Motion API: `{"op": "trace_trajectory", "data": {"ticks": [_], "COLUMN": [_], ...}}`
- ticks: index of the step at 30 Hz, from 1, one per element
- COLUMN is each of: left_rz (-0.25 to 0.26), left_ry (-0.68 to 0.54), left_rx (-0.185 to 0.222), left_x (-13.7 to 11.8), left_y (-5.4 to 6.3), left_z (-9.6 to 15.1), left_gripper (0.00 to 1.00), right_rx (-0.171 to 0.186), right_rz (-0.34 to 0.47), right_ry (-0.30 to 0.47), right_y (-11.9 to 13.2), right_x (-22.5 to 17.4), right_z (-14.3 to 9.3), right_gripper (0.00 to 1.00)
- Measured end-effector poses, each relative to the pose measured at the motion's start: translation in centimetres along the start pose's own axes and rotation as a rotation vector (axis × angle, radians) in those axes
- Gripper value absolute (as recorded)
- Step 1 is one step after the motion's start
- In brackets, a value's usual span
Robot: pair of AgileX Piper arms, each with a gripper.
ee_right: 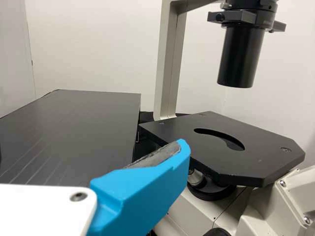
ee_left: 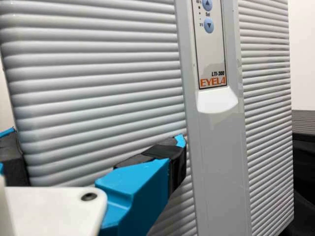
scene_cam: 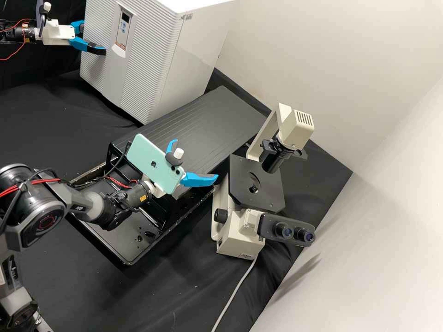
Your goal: Open the incubator door
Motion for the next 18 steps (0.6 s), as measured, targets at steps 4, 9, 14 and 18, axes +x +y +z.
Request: {"op": "trace_trajectory", "data": {"ticks": [4,9,14,18], "left_rz": [-0.003,-0.003,-0.006,-0.019], "left_ry": [0.000,0.000,0.003,0.017], "left_rx": [0.001,0.001,0.000,0.010], "left_x": [0.00,0.00,-0.17,-0.40], "left_y": [-0.02,-0.02,-0.08,0.23], "left_z": [0.00,0.00,0.07,0.46], "left_gripper": [0.00,0.00,0.00,0.00], "right_rx": [0.000,0.000,0.000,0.000], "right_rz": [0.000,0.000,0.000,0.000], "right_ry": [0.000,0.000,0.000,0.000], "right_y": [0.00,0.00,0.00,0.00], "right_x": [0.00,0.00,0.00,0.00], "right_z": [0.00,0.00,0.00,0.00], "right_gripper": [1.00,1.00,1.00,1.00]}}
